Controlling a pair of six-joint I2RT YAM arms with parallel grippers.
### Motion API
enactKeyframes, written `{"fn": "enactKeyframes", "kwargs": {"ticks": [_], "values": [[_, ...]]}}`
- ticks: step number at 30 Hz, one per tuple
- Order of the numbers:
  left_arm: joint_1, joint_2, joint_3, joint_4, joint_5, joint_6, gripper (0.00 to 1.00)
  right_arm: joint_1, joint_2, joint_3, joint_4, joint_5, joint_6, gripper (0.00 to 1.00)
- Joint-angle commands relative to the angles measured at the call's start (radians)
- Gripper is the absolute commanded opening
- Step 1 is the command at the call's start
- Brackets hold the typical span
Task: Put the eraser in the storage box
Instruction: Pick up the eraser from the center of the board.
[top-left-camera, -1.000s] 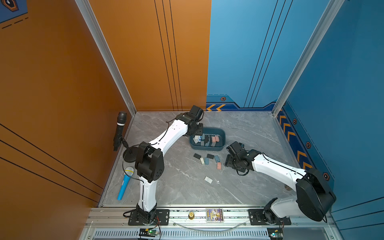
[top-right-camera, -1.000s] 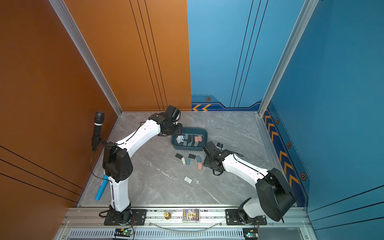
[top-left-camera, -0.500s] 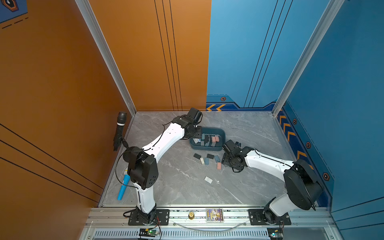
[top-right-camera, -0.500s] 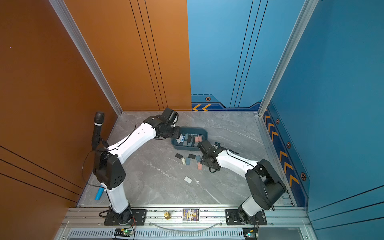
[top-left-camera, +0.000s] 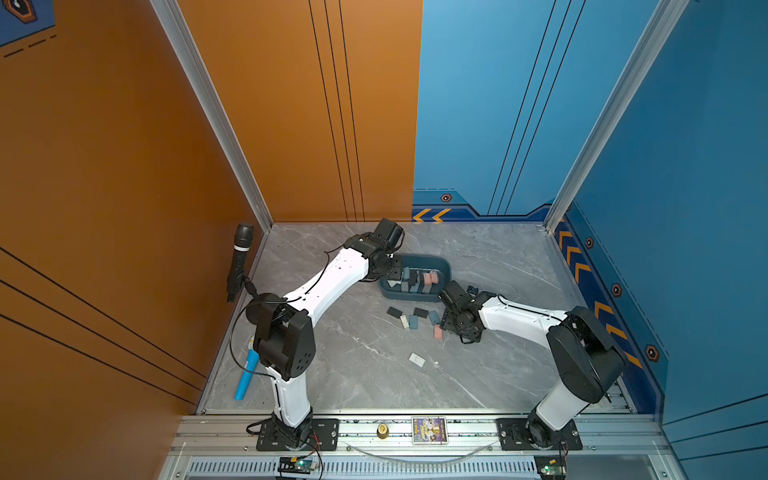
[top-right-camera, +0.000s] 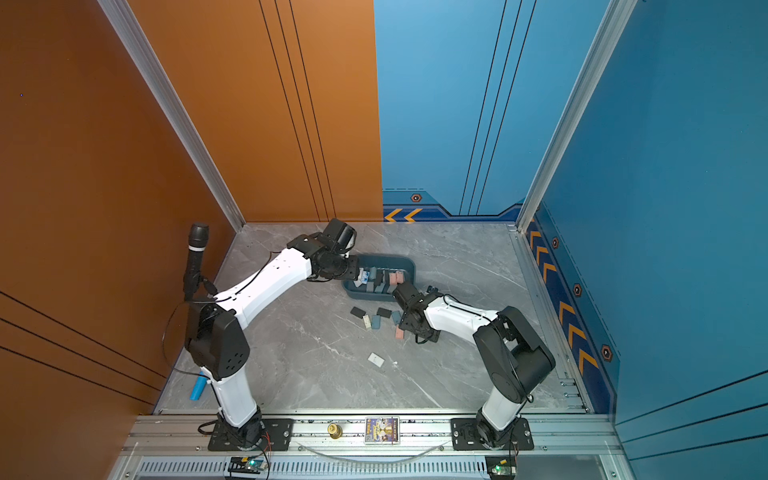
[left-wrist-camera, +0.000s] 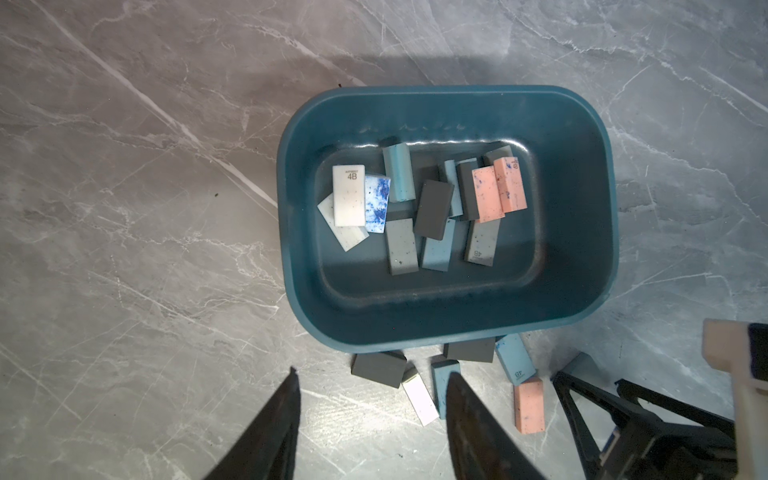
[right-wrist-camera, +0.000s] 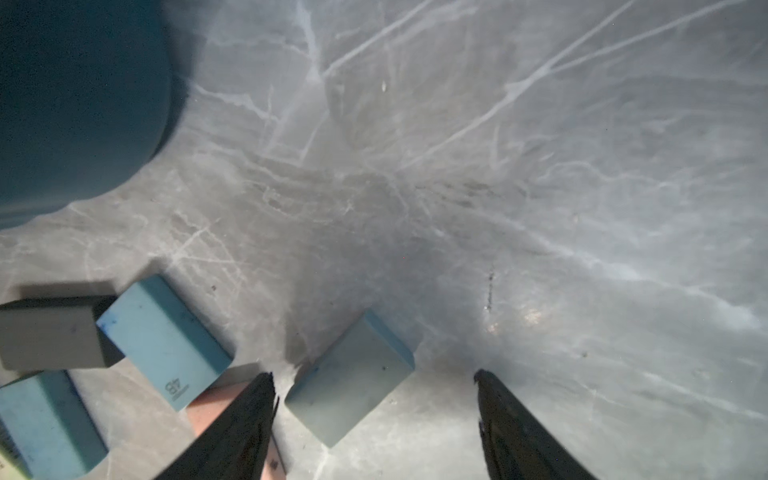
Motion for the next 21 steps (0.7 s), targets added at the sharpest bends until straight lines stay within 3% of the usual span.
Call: {"fn": "enactKeyframes", "kwargs": {"ticks": [1,13,21], "values": [[-0.003,-0.035,-0.021,-0.015,-0.023,-0.016,0.57,0.006,0.013,0.018,-0.03,0.037,0.015,0.78],[-0.002,-0.038,-0.04,-0.012,-0.026,-0.023,0.57,0.007,-0.029,-0.034,-0.067,0.038,0.016,0.76],[-0.003,-0.047,-0.057,-0.013,-0.032,-0.03,0.56,0.004,-0.064,-0.067,-0.079,0.042,0.013,0.69]]}}
